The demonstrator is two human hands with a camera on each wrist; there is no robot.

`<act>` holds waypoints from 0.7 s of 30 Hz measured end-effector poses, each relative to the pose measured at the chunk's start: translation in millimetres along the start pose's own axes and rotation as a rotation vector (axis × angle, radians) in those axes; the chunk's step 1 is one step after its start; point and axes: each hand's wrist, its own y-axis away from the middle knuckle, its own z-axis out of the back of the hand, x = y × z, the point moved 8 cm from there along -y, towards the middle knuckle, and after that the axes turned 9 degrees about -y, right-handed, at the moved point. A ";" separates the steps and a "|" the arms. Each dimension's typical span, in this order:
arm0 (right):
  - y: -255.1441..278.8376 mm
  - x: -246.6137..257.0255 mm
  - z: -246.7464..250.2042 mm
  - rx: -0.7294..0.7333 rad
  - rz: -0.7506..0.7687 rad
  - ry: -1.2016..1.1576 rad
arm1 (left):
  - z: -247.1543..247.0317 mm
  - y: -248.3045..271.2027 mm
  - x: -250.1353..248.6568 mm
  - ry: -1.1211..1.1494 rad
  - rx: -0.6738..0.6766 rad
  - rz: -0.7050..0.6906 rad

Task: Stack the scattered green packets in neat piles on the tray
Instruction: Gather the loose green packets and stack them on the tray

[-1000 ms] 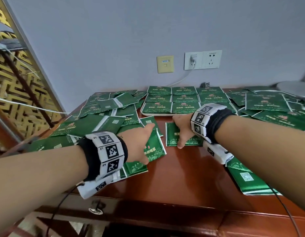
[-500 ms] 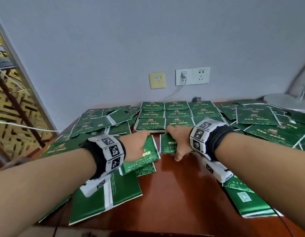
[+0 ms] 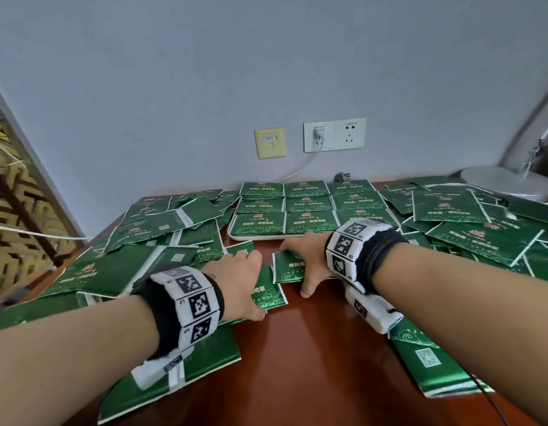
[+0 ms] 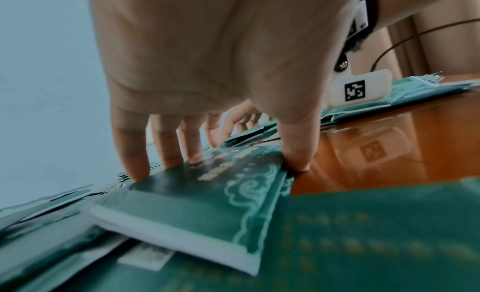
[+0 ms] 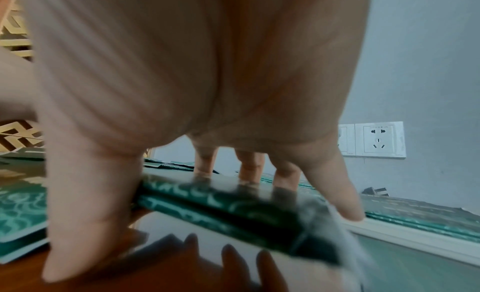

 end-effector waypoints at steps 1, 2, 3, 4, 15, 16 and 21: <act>0.5 0.3 0.5 0.001 -0.002 -0.007 | 1.4 1.3 -2.0 -0.009 -0.009 -0.009; 1.0 0.1 0.7 0.003 -0.006 -0.012 | 2.8 3.0 -3.9 -0.023 -0.016 -0.019; 1.8 -0.2 1.1 0.004 -0.008 -0.015 | 4.4 4.8 -6.2 -0.046 -0.025 -0.032; 2.6 -1.0 1.5 0.004 -0.013 -0.021 | 6.2 6.6 -8.8 -0.078 -0.033 -0.048; 13.1 -22.4 22.5 -0.109 -0.069 -0.087 | 36.5 -0.3 -8.4 -0.040 -0.083 -0.098; 12.7 -25.2 27.1 -0.128 -0.071 -0.094 | 42.3 -4.0 -4.8 -0.033 -0.095 -0.094; 3.5 -41.1 56.4 -0.214 -0.073 -0.091 | 76.2 -36.5 12.1 -0.133 -0.180 -0.099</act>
